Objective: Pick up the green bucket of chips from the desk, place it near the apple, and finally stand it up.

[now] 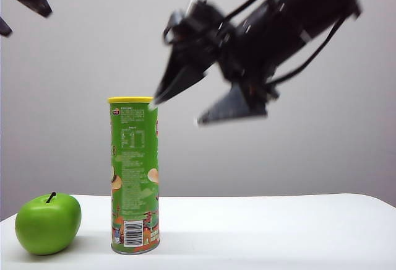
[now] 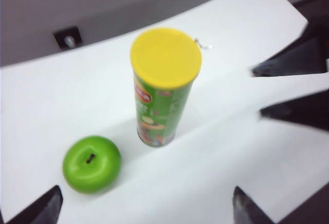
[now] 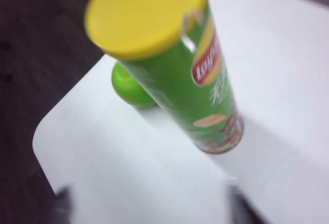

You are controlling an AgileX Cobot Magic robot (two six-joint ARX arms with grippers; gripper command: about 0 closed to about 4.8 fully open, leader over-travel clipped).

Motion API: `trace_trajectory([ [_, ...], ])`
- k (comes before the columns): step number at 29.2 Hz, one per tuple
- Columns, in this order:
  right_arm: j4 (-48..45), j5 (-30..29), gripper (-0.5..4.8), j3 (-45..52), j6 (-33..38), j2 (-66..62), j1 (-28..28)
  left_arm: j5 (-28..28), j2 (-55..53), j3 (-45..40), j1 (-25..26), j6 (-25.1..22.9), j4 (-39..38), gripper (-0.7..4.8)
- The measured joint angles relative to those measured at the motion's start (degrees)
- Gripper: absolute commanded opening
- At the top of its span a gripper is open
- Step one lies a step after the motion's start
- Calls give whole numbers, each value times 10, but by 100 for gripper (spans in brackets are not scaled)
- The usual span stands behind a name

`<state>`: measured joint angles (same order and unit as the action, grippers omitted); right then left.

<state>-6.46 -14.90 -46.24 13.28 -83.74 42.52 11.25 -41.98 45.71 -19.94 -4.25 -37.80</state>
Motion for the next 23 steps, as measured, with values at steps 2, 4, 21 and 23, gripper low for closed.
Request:
trace_trajectory([
  [2,17,10,22,0,-22,30,-3,-10,24,0,0,0,0,364],
  [4,28,24,1,0,-35,57,-8,-31,52,0,0,0,-1,331],
  [21,35,21,0,55,-111,347,-273,-207,359,-119,0,2,-18,234],
  [23,15,-12,0,76,-96,364,-325,-212,357,-128,0,2,-9,233],
])
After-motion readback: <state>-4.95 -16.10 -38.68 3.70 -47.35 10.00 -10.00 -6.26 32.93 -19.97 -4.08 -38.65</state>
